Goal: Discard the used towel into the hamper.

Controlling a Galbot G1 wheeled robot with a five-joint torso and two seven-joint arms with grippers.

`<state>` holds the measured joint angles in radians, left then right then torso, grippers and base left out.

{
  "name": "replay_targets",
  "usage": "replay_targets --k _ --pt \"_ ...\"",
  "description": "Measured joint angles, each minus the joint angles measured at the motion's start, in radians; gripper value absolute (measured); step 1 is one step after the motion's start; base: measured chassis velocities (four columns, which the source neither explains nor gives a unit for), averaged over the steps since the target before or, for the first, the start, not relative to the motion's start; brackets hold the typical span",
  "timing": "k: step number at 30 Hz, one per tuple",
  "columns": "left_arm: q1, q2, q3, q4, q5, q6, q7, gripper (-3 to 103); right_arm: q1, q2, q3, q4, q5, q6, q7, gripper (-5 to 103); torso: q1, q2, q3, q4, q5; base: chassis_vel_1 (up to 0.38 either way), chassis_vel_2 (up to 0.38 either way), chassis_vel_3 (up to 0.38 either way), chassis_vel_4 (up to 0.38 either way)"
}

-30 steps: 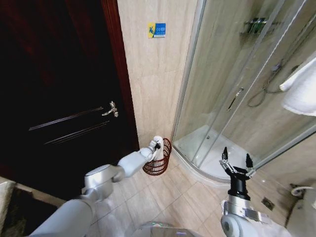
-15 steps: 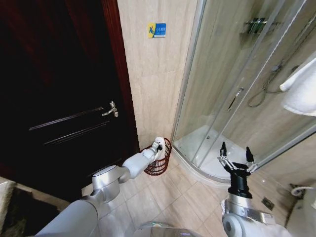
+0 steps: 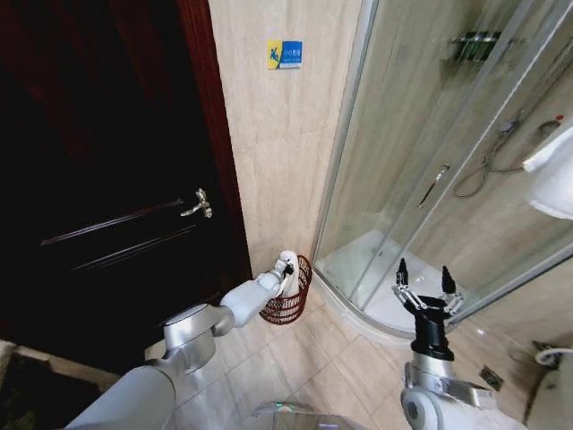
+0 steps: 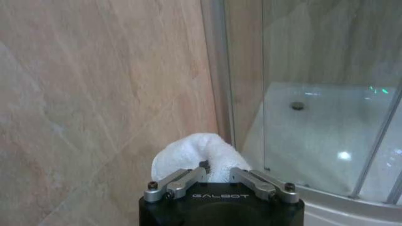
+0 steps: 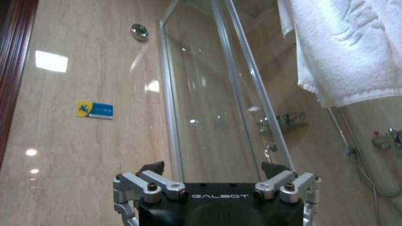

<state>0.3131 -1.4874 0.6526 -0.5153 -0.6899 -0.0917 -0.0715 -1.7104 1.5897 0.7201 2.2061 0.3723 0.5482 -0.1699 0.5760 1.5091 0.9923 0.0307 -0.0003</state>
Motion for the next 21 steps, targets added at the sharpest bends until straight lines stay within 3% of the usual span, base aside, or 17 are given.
replay_targets --k 21 --pt "0.045 0.032 0.024 -0.040 0.006 0.048 0.024 2 -0.001 0.006 0.015 -0.023 0.070 0.014 -0.122 100 -0.001 0.001 0.000 0.0000 0.0003 -0.021 0.017 0.022 -0.017"
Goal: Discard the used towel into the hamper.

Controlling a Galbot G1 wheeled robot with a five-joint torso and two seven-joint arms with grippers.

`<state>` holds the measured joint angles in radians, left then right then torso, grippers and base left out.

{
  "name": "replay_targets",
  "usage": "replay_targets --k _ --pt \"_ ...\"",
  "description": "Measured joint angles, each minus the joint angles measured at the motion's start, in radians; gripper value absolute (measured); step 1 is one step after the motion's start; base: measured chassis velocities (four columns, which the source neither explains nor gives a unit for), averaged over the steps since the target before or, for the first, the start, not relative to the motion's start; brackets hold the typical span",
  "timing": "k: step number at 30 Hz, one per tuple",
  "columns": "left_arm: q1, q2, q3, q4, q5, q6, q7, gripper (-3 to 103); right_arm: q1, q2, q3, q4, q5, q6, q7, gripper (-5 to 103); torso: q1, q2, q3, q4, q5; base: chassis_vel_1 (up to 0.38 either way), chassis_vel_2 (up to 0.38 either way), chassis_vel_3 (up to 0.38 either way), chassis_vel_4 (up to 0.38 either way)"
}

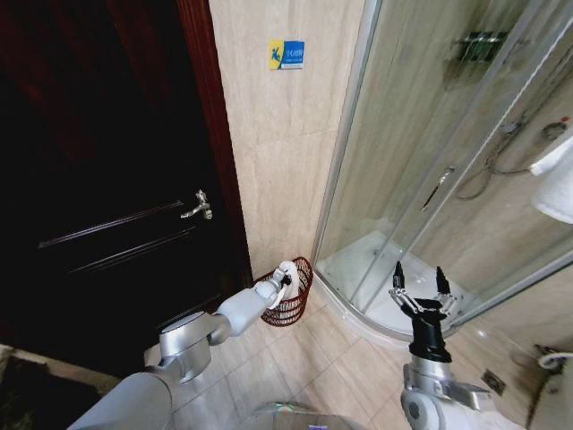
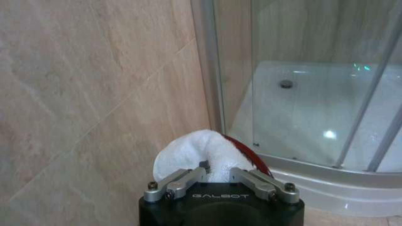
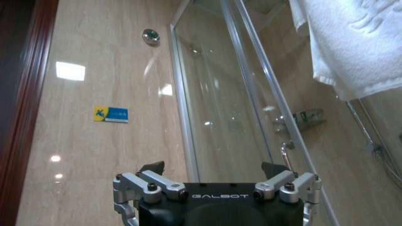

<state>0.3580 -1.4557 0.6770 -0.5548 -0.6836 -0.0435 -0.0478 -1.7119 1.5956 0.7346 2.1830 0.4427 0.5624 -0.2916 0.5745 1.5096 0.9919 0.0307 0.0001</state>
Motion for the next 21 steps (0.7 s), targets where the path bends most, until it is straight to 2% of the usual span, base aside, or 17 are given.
replay_targets --k 9,15,16,17,19,20,21 --pt "0.006 -0.012 0.010 0.020 -0.001 0.000 0.010 2 0.004 -0.001 0.001 -0.025 0.018 0.021 -0.016 100 0.001 0.000 0.000 0.0000 -0.0002 -0.129 0.123 0.131 -0.124" --pt "0.017 -0.017 0.038 0.050 0.015 0.009 0.014 0 0.006 -0.003 0.000 -0.028 0.074 0.039 -0.104 100 0.001 0.000 0.000 0.0000 0.0001 -0.052 0.061 0.064 -0.049" --pt "0.024 -0.014 0.046 0.050 0.022 0.017 0.018 8 0.005 -0.003 0.000 -0.029 0.080 0.044 -0.119 100 0.001 0.000 0.000 0.0000 -0.0001 0.000 0.000 0.000 0.000" --pt "0.028 -0.014 0.048 0.052 0.025 0.019 0.020 8 0.004 -0.003 0.000 -0.031 0.081 0.046 -0.123 100 0.001 0.000 0.000 0.0001 -0.0002 0.000 0.000 0.000 0.000" --pt "0.035 -0.024 0.049 0.075 0.039 0.017 0.015 19 0.000 -0.003 0.005 -0.037 0.087 0.054 -0.133 100 0.000 0.000 0.000 0.0001 0.0001 0.000 0.000 0.000 0.000" --pt "0.035 -0.024 0.049 0.075 0.039 0.017 0.015 19 0.000 -0.003 0.005 -0.037 0.087 0.054 -0.133 100 0.000 0.000 0.000 0.0001 0.0001 0.000 0.000 0.000 0.000" --pt "0.037 -0.030 0.048 0.085 0.044 0.010 0.012 24 -0.003 -0.003 0.010 -0.042 0.092 0.057 -0.141 100 0.000 0.000 0.000 0.0000 -0.0002 0.000 0.000 0.000 0.000"
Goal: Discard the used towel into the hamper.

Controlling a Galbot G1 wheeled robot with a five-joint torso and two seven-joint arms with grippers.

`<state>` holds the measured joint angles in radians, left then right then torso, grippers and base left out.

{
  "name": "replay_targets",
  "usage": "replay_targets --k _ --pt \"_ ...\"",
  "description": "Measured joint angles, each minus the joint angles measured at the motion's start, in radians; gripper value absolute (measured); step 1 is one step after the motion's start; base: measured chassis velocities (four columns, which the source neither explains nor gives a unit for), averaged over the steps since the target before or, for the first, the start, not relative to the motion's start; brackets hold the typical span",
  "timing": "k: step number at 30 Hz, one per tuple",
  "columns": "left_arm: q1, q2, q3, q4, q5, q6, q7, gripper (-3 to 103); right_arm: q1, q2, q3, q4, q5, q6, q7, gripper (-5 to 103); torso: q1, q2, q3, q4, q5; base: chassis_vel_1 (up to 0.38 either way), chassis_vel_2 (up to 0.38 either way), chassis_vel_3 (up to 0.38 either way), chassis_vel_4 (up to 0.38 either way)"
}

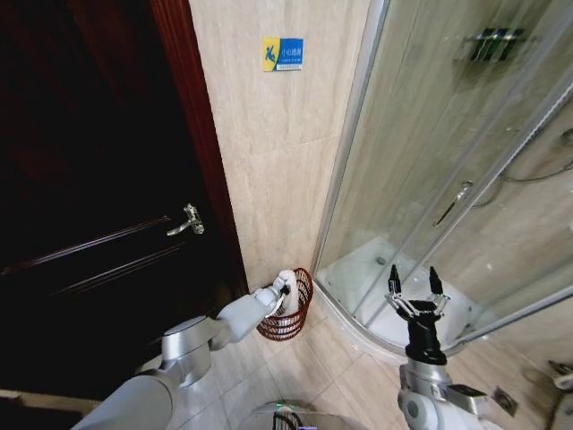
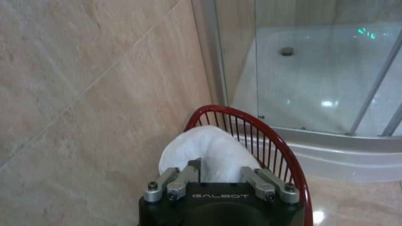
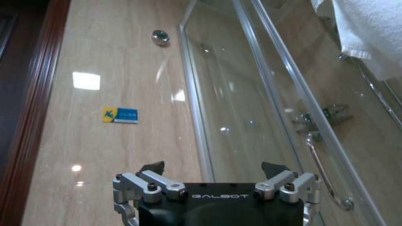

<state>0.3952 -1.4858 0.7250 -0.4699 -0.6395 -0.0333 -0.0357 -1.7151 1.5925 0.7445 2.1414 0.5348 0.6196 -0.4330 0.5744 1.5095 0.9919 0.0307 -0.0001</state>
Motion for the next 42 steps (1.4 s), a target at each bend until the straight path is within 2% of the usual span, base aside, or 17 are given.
replay_targets --k 3,5,6,8,10,12,13,14,16,20,30,37,40,42 --pt "0.004 0.000 -0.001 0.002 0.004 -0.009 -0.006 41 -0.002 -0.005 0.020 -0.010 0.022 0.006 -0.004 100 0.000 0.000 0.000 -0.0001 0.0002 0.000 0.000 0.000 0.000" --pt "0.006 0.000 -0.001 0.002 0.004 -0.010 -0.007 41 -0.002 -0.006 0.023 -0.011 0.025 0.007 -0.003 100 0.000 0.000 0.000 -0.0001 0.0001 0.000 0.000 0.000 0.000" --pt "0.010 -0.001 -0.001 0.002 0.005 -0.011 -0.013 52 -0.003 -0.008 0.027 -0.013 0.028 0.009 -0.002 100 0.000 0.000 0.000 0.0000 0.0001 0.000 0.000 0.000 0.000" --pt "0.012 0.000 0.001 0.000 0.006 -0.010 -0.015 52 -0.003 -0.009 0.027 -0.014 0.029 0.010 -0.002 100 0.000 0.000 0.000 -0.0001 0.0001 0.000 0.000 0.000 0.000" --pt "0.020 0.019 0.027 -0.024 0.022 0.016 -0.021 62 -0.003 -0.009 0.024 -0.020 0.030 0.012 -0.004 100 0.001 0.000 0.000 -0.0003 -0.0003 0.000 0.000 0.000 0.000" --pt "0.029 0.052 0.058 -0.060 0.043 0.070 -0.010 74 -0.002 -0.007 0.020 -0.022 0.028 0.013 -0.006 100 0.001 0.000 0.000 -0.0001 0.0004 0.000 0.000 0.000 0.000" --pt "0.029 0.052 0.058 -0.060 0.043 0.070 -0.010 74 -0.002 -0.007 0.020 -0.022 0.028 0.013 -0.006 100 0.001 0.000 0.000 -0.0001 0.0004 0.000 0.000 0.000 0.000" --pt "0.035 0.065 0.069 -0.075 0.049 0.094 -0.001 79 -0.001 -0.006 0.018 -0.022 0.027 0.013 -0.007 100 0.001 0.000 0.000 0.0001 0.0003 0.000 0.000 0.000 0.000" --pt "0.037 0.069 0.073 -0.078 0.051 0.101 0.003 79 -0.001 -0.006 0.018 -0.022 0.027 0.013 -0.007 100 0.000 0.000 0.000 0.0002 0.0002 0.000 0.000 0.000 0.000" --pt "0.044 0.071 0.090 -0.065 0.056 0.107 0.034 98 -0.001 -0.008 0.028 -0.031 0.027 0.014 -0.008 100 0.000 0.000 0.000 0.0000 0.0001 0.000 0.000 0.000 0.000" --pt "0.058 0.056 0.110 -0.060 0.055 0.101 0.040 100 0.001 -0.005 0.027 -0.038 0.026 0.018 -0.005 100 0.000 0.000 0.000 0.0000 0.0002 0.000 0.000 0.000 0.000" --pt "0.068 0.053 0.109 -0.059 0.054 0.097 0.039 100 -0.002 -0.006 0.030 -0.041 0.021 0.024 -0.032 100 0.000 0.000 0.000 -0.0001 0.0001 0.000 0.000 0.000 0.000" --pt "0.068 0.057 0.108 -0.064 0.051 0.096 0.038 100 0.000 -0.004 0.028 -0.043 0.018 0.024 -0.032 100 0.000 0.000 0.000 0.0000 0.0001 0.000 0.000 0.000 0.000" --pt "0.065 0.084 0.116 -0.107 0.029 0.102 0.034 100 0.003 -0.003 0.025 -0.043 0.014 0.024 -0.031 100 0.001 0.000 0.000 -0.0001 0.0000 0.000 0.000 0.000 0.000"
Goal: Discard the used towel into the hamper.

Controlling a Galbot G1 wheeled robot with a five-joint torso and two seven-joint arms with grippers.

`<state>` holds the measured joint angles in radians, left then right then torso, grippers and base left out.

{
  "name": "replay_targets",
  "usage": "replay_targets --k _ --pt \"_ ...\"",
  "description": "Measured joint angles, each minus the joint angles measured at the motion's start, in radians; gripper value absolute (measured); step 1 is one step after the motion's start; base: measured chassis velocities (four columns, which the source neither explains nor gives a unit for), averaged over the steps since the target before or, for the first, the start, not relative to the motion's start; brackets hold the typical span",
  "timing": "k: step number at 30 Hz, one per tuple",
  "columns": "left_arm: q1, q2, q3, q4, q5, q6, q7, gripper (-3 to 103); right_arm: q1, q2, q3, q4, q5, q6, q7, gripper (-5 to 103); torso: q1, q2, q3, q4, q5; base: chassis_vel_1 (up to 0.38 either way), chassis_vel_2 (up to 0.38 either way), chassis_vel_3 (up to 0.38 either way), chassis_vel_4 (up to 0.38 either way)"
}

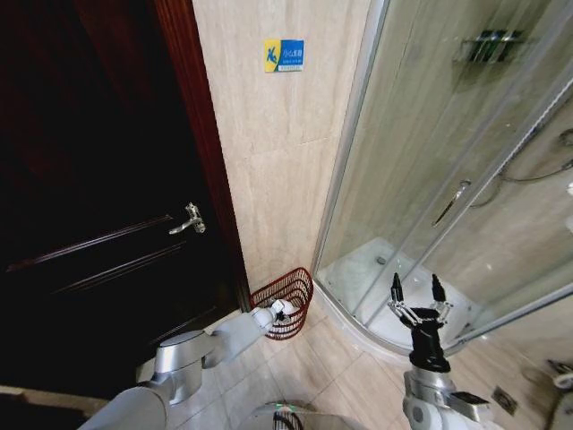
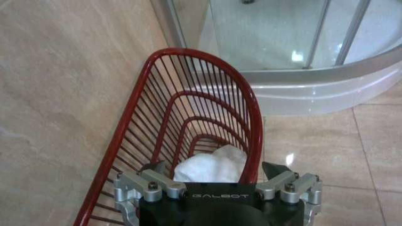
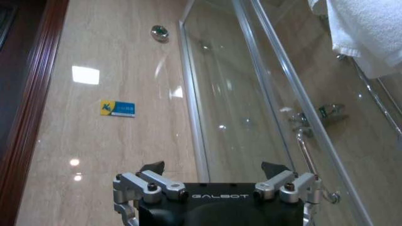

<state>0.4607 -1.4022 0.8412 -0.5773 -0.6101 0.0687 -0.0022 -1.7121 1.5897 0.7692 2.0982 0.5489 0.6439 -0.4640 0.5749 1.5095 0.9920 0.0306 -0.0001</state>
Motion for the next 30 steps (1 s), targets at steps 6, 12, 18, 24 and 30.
replay_targets --k 6,12,18,24,30 --pt "0.011 0.097 0.012 -0.176 -0.073 0.025 -0.001 100 -0.003 0.000 -0.001 0.006 -0.011 0.000 -0.003 100 0.000 0.000 0.000 0.0001 -0.0001 0.000 0.000 0.000 0.000" --pt "0.047 0.241 0.008 -0.443 -0.181 0.034 -0.029 100 -0.001 0.000 -0.004 0.014 -0.036 -0.003 0.026 100 0.000 0.000 0.000 0.0002 0.0001 0.000 0.000 0.000 0.000" --pt "0.098 0.282 -0.068 -0.547 -0.185 0.019 -0.068 98 -0.008 -0.002 -0.009 0.034 -0.075 -0.007 0.062 100 0.000 0.000 0.000 0.0001 -0.0001 0.000 0.000 0.000 0.000" --pt "0.121 0.305 -0.126 -0.580 -0.160 -0.024 -0.071 96 -0.011 -0.009 -0.003 0.050 -0.087 -0.020 0.081 100 0.000 0.000 0.000 0.0000 -0.0001 0.000 0.000 0.000 0.000" --pt "0.178 0.411 -0.214 -0.724 -0.145 -0.060 -0.049 100 0.011 -0.022 0.001 0.059 -0.129 -0.039 0.145 100 0.000 0.000 0.000 0.0000 -0.0001 0.000 0.000 0.000 0.000"
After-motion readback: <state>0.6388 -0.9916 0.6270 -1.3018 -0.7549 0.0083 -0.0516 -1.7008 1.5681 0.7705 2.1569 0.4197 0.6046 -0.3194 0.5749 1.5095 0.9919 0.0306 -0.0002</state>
